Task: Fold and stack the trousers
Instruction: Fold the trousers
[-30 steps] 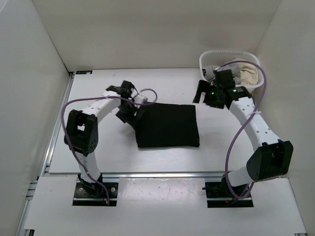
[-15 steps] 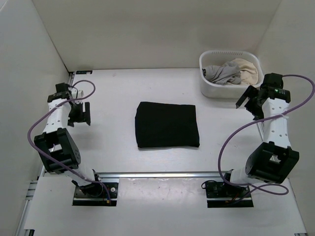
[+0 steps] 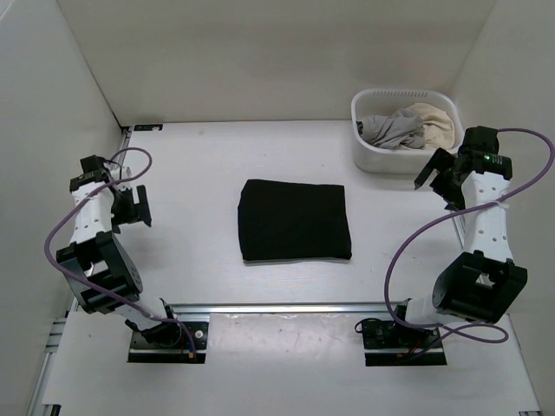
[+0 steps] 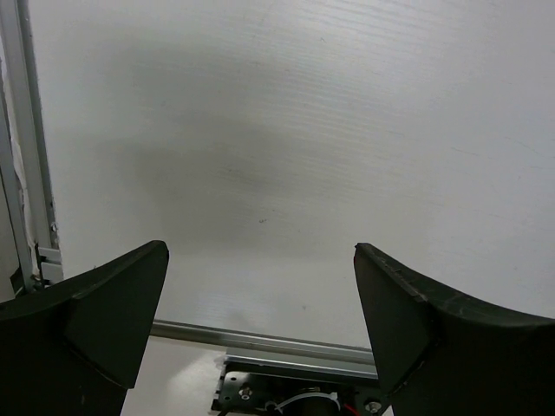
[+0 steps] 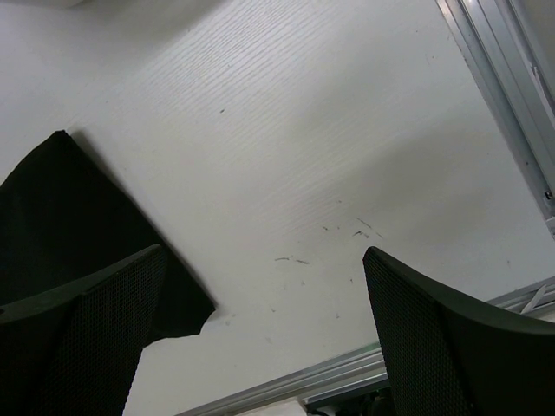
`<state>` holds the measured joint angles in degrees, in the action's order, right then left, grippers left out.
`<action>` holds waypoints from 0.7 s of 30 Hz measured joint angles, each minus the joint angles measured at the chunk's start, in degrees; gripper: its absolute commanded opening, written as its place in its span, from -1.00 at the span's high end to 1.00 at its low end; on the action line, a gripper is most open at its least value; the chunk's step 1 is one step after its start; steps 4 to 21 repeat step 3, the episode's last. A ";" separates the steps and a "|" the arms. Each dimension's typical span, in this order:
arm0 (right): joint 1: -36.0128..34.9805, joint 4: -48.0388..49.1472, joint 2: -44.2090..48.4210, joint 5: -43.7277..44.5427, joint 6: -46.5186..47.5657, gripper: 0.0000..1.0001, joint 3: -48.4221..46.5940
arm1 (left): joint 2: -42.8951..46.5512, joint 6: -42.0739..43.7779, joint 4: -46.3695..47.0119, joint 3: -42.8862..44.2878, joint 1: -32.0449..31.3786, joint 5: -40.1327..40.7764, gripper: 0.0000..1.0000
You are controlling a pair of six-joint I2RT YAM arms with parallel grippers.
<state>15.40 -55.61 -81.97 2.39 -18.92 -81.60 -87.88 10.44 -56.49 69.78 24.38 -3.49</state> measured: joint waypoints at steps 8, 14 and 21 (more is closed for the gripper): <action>0.00 0.00 0.13 -0.48 0.20 -0.99 0.00 | 0.00 -0.02 0.00 0.00 0.00 -0.74 -1.00; 0.00 0.00 0.13 -0.48 0.20 -0.99 0.00 | 0.00 -0.02 0.00 0.00 0.00 -0.74 -1.00; 0.00 0.00 0.13 -0.48 0.20 -0.99 0.00 | 0.00 -0.02 0.00 0.00 0.00 -0.74 -1.00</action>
